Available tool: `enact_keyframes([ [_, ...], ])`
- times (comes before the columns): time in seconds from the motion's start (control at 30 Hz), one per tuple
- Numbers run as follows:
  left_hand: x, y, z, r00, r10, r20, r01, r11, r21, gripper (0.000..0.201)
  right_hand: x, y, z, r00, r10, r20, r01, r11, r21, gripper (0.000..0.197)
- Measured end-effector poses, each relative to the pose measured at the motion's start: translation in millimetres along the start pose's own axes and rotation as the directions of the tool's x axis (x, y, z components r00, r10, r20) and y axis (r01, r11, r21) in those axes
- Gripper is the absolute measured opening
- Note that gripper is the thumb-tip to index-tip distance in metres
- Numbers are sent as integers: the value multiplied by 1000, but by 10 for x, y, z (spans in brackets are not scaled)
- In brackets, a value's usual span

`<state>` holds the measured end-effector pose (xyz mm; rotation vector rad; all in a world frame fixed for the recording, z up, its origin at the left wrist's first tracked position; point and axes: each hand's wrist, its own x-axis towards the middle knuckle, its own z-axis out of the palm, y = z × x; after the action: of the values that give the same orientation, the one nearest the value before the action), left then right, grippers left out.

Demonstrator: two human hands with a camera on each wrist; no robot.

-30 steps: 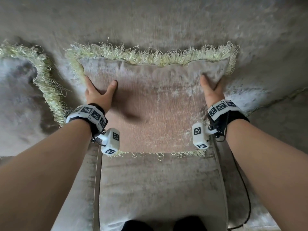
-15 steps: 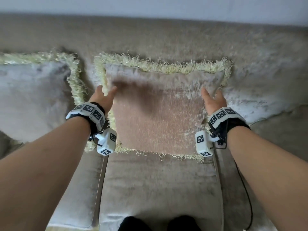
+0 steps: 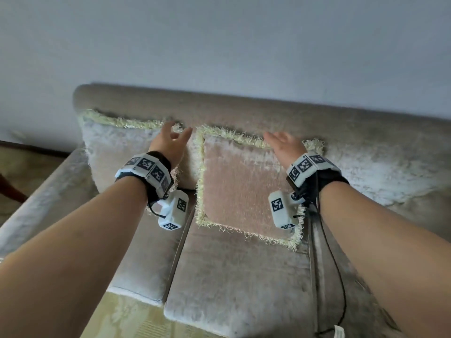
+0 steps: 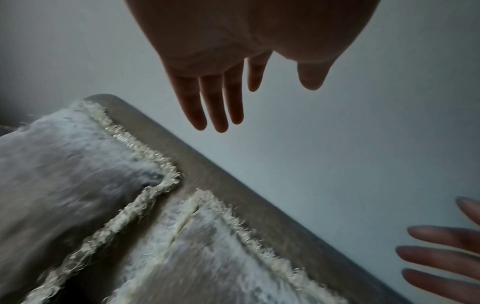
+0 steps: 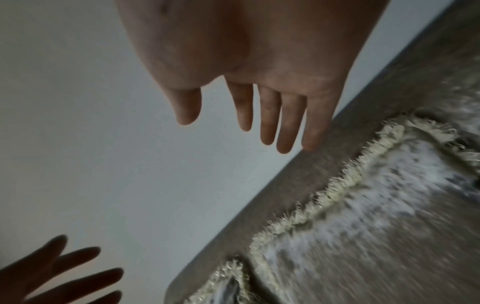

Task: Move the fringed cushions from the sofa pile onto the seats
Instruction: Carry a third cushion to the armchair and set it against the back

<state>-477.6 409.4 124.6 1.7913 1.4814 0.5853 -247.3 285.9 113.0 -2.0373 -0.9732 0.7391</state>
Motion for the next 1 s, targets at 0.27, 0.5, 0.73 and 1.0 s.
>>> enact_keyframes([
  [0.27,-822,603,-123,964,243,106,-238,969,-58,66,-1017,-156,-513,987,3,-159,0,1000,20,77],
  [0.5,-1616,1079,291,882,398,251,-357,914,-193,66,-2068,135,-1188,922,94,-376,-62,993,96,55],
  [0.73,-2469,1722,972,772,496,398,-396,865,-309,64,-2795,584,-1974,850,187,-492,-104,976,192,35],
  [1.0,-3037,2520,1972,688,545,479,-442,838,-320,65,-3169,1275,-2945,781,229,-581,-141,971,192,40],
])
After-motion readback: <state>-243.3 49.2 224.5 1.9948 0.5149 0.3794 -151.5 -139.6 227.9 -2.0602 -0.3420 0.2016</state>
